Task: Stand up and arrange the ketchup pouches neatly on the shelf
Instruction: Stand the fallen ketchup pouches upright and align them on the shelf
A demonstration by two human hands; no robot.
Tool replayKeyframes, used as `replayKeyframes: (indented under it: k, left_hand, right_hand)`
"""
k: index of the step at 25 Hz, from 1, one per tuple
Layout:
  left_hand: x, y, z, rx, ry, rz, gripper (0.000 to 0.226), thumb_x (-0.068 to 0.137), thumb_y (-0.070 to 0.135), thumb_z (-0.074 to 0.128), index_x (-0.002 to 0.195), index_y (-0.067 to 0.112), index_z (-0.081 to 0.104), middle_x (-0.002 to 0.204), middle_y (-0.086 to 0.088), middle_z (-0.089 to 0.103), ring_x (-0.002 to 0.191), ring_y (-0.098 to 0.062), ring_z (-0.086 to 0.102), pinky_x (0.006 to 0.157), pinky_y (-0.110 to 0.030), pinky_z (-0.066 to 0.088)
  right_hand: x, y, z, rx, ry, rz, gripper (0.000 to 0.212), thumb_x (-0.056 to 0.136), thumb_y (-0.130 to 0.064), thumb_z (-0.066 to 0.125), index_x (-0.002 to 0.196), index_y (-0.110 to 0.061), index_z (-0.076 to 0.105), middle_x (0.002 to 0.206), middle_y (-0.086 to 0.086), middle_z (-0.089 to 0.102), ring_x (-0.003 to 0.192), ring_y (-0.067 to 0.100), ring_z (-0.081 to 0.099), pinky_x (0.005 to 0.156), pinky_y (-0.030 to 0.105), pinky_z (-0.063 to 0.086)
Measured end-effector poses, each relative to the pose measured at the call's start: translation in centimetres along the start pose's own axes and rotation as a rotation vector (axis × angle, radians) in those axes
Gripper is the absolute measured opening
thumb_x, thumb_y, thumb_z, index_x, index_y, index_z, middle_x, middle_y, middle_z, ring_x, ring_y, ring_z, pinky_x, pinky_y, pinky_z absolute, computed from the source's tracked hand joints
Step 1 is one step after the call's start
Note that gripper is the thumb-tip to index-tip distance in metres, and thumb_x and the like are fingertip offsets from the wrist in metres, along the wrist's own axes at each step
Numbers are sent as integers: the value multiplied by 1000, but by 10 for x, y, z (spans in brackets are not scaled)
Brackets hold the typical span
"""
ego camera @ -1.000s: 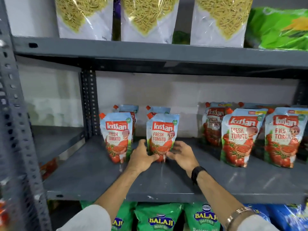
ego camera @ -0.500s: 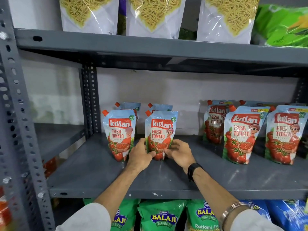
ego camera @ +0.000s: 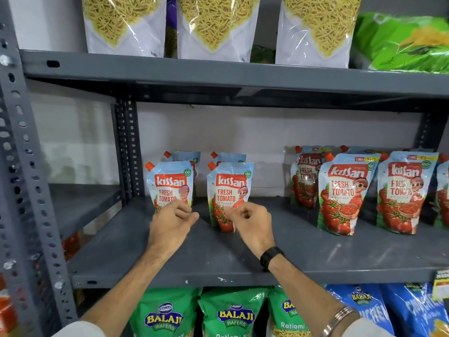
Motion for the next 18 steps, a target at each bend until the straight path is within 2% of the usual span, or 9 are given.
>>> replayKeyframes:
  k: [1,3,6,8,10,12,15,18]
  left_hand:
    - [1,-4,-12,4,43,-4,16,78,32,84,79,27,69,69,12,73,68,-6,71,69,-30,59]
    - [6,-17,-32,-2,102,-40,21,75,28,87,78,25,66,70,12,72,70,-10,72,64,-29,56]
    - [16,-44,-50,-1,127,-129,42,70,22,92,94,17,57,87,5,66,82,-20,68,65,-30,49]
    - [22,-58,-47,-26,23,-194,63,68,17,93,114,12,51,106,-3,62,93,-23,64,79,-36,52]
    - [25,-64,-37,-71,-114,-223,77,70,10,92,131,8,45,114,-5,58,99,-22,61,90,-37,52]
    - [28,-64,-30,-81,-188,-207,77,72,5,89,136,9,45,116,-7,63,97,-20,62,92,-36,53]
    - [33,-64,-27,-77,-208,-179,73,73,3,87,136,11,50,119,-9,69,94,-18,66,90,-34,55]
    - [36,-65,-24,-75,-205,-180,71,73,6,88,134,13,53,119,-9,73,98,-19,71,95,-37,56]
  right_hand:
    - [-3,-7,12,-26,-71,1,30,82,-38,80,68,-15,65,76,-9,74,75,4,71,56,19,57]
    - [-8,-15,40,-42,-220,27,21,82,-35,80,88,-18,70,89,-6,73,82,9,70,73,28,62]
    - [-13,-22,78,-61,-339,58,50,80,-30,83,122,-15,61,114,-6,64,105,17,67,93,32,56]
    - [-13,-25,97,-79,-347,61,64,78,-27,85,132,-12,55,115,-7,57,112,18,62,95,31,52]
    - [-10,-26,111,-94,-335,61,63,77,-24,86,130,-12,55,116,-5,62,107,16,61,90,28,50]
    - [-8,-26,122,-89,-325,67,57,76,-20,86,125,-12,57,121,0,70,107,16,65,92,28,52]
    - [-5,-27,131,-80,-303,53,51,77,-15,84,122,-13,61,121,4,74,111,20,69,99,34,55]
    - [-2,-26,131,-96,-267,32,43,79,-13,82,118,-12,64,116,4,75,107,20,70,95,33,56]
Point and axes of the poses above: each hand's wrist, its own x-axis towards the middle knuckle, its own z-axis out of the palm, y = z × x, the point moved 7 cm from there along x, towards the middle knuckle
